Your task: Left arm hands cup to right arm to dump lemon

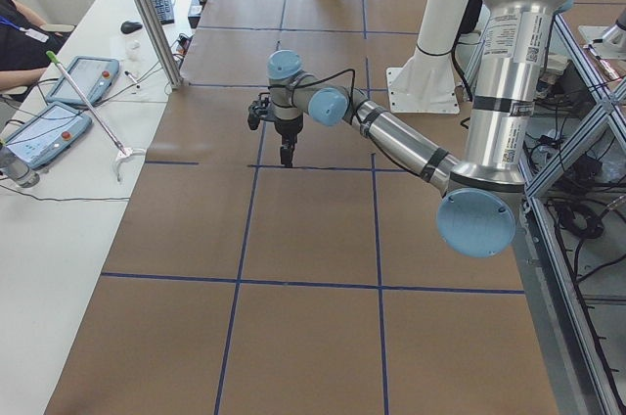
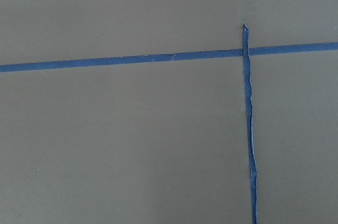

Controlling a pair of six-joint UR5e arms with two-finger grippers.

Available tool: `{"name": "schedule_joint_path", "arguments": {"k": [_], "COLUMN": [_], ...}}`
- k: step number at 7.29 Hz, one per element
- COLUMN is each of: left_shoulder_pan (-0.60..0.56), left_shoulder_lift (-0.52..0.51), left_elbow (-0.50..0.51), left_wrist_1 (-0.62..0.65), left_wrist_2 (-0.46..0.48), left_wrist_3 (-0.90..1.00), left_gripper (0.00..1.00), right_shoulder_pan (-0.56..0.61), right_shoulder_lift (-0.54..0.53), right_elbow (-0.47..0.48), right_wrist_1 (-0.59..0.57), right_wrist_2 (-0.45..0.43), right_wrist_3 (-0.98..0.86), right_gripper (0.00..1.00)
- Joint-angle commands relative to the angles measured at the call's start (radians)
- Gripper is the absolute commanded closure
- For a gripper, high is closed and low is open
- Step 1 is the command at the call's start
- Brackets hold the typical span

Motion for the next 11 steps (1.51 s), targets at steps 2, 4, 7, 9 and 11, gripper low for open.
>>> {"name": "schedule_joint_path", "arguments": {"k": [2, 4, 7, 9, 11], "left_shoulder_pan": [0.0, 0.002, 0.003, 0.003, 0.003], "left_shoulder_lift": [-0.005, -0.005, -0.008, -0.017, -0.018], "left_elbow": [-0.007, -0.007, -0.007, -0.007, -0.007], "left_wrist_1": [0.008, 0.008, 0.01, 0.011, 0.01], "left_wrist_2": [0.0, 0.0, 0.0, 0.0, 0.0], "left_wrist_3": [0.0, 0.0, 0.0, 0.0, 0.0], "left_gripper": [0.0, 0.0, 0.0, 0.0, 0.0], "right_shoulder_pan": [0.06, 0.095, 0.152, 0.174, 0.177], "right_shoulder_lift": [0.052, 0.059, 0.131, 0.132, 0.13], "right_elbow": [-0.058, -0.06, -0.231, -0.233, -0.236], "right_wrist_1": [0.024, 0.025, 0.22, 0.237, 0.252], "right_wrist_2": [0.002, 0.003, 0.0, -0.02, -0.028], "right_wrist_3": [0.428, 0.637, 0.833, 1.033, 1.106], "right_gripper": [0.89, 0.9, 0.9, 0.89, 0.88]}}
